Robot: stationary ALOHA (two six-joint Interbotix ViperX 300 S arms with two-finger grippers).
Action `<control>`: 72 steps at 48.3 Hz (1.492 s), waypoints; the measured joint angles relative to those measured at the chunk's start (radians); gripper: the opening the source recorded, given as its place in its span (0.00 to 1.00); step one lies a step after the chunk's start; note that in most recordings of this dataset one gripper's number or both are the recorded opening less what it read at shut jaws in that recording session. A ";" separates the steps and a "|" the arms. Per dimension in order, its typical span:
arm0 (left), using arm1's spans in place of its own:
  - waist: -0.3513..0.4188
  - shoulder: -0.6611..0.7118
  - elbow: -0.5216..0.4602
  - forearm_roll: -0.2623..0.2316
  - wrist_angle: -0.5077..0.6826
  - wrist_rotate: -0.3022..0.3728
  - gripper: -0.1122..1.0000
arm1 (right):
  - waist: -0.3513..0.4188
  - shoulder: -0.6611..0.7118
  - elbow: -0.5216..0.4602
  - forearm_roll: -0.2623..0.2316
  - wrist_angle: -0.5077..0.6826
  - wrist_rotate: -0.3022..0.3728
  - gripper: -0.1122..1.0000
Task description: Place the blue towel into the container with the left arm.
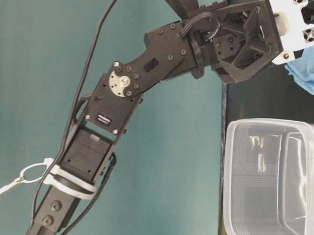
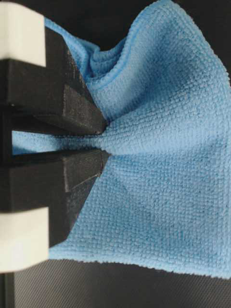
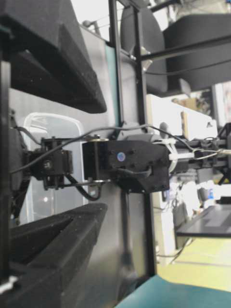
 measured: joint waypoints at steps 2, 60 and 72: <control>0.002 -0.012 0.002 0.000 0.008 0.000 0.15 | 0.000 -0.002 0.000 -0.002 0.000 0.000 0.76; 0.048 -0.764 0.532 0.000 0.129 -0.003 0.15 | 0.000 -0.043 0.000 -0.002 0.031 0.000 0.76; 0.060 -0.765 0.557 0.000 0.129 -0.005 0.15 | 0.000 -0.041 0.000 0.000 0.029 0.000 0.76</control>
